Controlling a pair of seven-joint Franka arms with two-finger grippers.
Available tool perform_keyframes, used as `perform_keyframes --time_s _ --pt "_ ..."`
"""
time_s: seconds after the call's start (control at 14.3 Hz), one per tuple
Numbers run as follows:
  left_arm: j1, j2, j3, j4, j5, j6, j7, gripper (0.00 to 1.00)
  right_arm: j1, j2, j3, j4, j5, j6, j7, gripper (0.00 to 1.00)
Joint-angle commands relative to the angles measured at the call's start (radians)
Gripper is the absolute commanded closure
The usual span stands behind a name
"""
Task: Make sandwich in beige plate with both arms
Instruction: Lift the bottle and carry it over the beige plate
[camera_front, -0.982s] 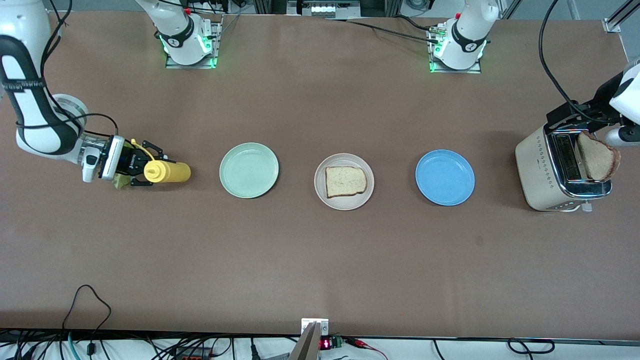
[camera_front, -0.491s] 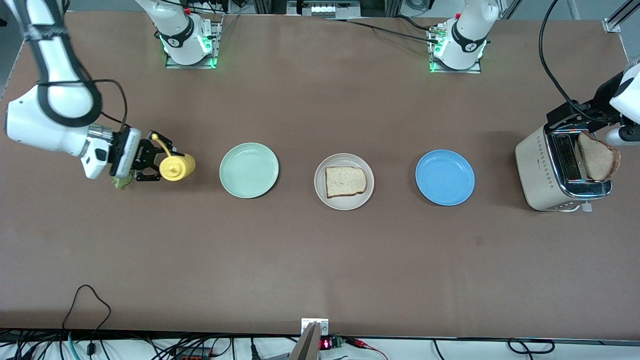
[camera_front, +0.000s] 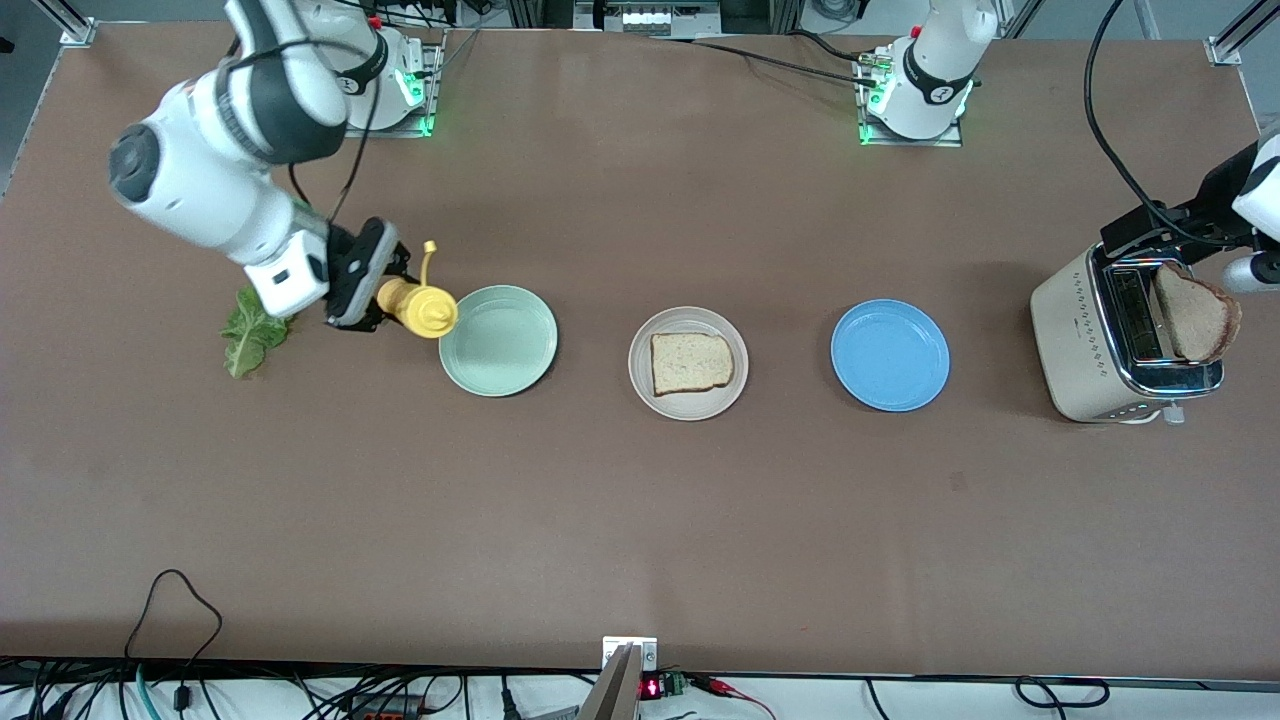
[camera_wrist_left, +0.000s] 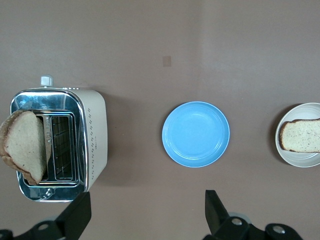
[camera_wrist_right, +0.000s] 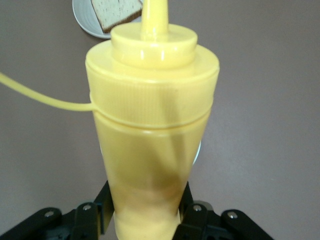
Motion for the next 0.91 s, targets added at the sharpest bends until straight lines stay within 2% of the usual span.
perform_keyframes --time_s 0.0,0.28,0.63,0.77,0.84 --pt "0.005 -0.009 0.001 0.004 -0.020 -0.004 0.019 0.00 0.053 -0.027 0.035 0.009 -0.146 -0.017 0.141 1.00" --pt "0.005 -0.009 0.001 0.004 -0.020 -0.004 0.019 0.00 0.211 0.022 0.035 0.034 -0.347 -0.024 0.380 1.00" --pt "0.006 -0.007 0.003 0.003 -0.021 -0.005 0.017 0.00 0.371 0.222 0.018 0.170 -0.556 -0.037 0.608 1.00" --pt "0.005 -0.007 0.003 0.003 -0.021 -0.005 0.017 0.00 0.484 0.327 -0.053 0.290 -0.638 -0.092 0.668 1.00" --pt "0.006 -0.007 0.003 0.003 -0.021 -0.005 0.017 0.00 0.583 0.383 -0.130 0.368 -0.644 -0.131 0.689 1.00"
